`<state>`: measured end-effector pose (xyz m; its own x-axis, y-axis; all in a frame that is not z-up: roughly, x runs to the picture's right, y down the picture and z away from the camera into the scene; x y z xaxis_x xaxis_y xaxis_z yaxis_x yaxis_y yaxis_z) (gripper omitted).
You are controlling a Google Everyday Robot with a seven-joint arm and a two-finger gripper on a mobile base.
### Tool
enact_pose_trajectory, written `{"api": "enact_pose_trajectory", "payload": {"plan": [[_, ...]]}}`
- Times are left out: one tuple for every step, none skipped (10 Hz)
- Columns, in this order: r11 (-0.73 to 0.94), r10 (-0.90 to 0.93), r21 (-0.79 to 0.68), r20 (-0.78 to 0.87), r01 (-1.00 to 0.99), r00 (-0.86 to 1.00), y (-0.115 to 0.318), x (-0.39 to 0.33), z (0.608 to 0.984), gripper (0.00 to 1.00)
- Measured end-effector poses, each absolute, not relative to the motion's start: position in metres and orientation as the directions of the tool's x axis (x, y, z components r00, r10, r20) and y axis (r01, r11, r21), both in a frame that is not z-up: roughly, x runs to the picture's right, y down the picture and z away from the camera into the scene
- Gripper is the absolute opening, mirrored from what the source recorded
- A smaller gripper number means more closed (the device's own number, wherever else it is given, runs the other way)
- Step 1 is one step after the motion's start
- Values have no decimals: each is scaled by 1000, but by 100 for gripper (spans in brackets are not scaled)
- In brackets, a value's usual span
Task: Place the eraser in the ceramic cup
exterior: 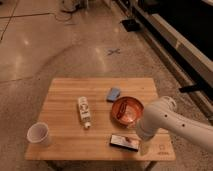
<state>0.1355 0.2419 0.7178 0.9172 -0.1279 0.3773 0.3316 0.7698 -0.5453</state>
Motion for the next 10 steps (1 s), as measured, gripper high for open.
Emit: {"api": "enact_pose_trajectory", "payload": {"plan": [[773, -130, -539, 382, 335, 915, 243, 131, 721, 80], [774, -132, -536, 384, 338, 914, 245, 128, 723, 80], [774, -137, -533, 385, 341, 913, 248, 126, 724, 80], [774, -145, -531, 384, 346, 912, 251, 124, 727, 80], [773, -153, -528, 383, 352, 911, 254, 121, 730, 80], [771, -160, -528, 379, 355, 912, 257, 118, 735, 80], [771, -167, -527, 375, 357, 912, 258, 114, 741, 80], [773, -176, -522, 370, 360, 912, 259, 110, 749, 80], [774, -182, -518, 368, 364, 912, 260, 105, 755, 80], [775, -189, -514, 366, 368, 911, 261, 100, 762, 80]]}}
